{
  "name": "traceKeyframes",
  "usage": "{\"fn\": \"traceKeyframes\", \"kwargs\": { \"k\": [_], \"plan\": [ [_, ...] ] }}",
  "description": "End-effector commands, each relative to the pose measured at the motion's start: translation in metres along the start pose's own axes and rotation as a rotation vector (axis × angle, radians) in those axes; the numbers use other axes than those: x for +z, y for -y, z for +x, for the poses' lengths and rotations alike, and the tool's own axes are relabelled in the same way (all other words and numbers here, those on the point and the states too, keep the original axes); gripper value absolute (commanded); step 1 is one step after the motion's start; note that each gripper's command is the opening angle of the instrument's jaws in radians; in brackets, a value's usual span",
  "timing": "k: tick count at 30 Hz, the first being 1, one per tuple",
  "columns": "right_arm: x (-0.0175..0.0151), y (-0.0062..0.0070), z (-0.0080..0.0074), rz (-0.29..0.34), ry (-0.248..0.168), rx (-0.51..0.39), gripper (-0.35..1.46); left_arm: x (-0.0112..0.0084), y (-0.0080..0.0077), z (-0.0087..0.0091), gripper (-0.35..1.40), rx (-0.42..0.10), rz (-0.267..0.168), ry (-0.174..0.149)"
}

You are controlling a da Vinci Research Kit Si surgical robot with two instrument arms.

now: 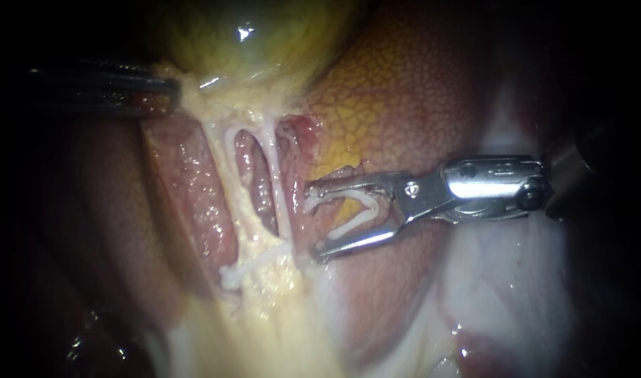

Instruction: Clipping second clip left tube

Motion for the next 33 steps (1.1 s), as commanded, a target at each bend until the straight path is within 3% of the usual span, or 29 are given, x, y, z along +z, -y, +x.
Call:
{"fn": "traceKeyframes", "kwargs": {
  "k": [1,8,15,23,33],
  "plan": [
    [0.0000,0.0000,0.0000,0.001,0.000,0.000,0.45,0.0000,0.0000,0.0000,-0.35,0.000,0.000,0.000],
    [-0.0006,0.0007,0.0012,0.027,0.000,0.006,0.47,0.0000,0.0000,0.0000,-0.35,0.000,0.000,0.000],
    [-0.0017,0.0027,0.0051,0.060,-0.004,0.027,0.47,0.0000,0.0000,0.0000,-0.35,0.000,0.000,0.000],
    [-0.0019,0.0049,0.0080,0.078,-0.011,0.047,0.47,0.0001,0.0000,0.0001,-0.35,0.000,-0.001,0.000],
    [-0.0012,0.0060,0.0094,0.107,-0.026,0.054,0.45,0.0002,0.0000,0.0001,-0.35,0.000,-0.002,0.001]
  ]
}}
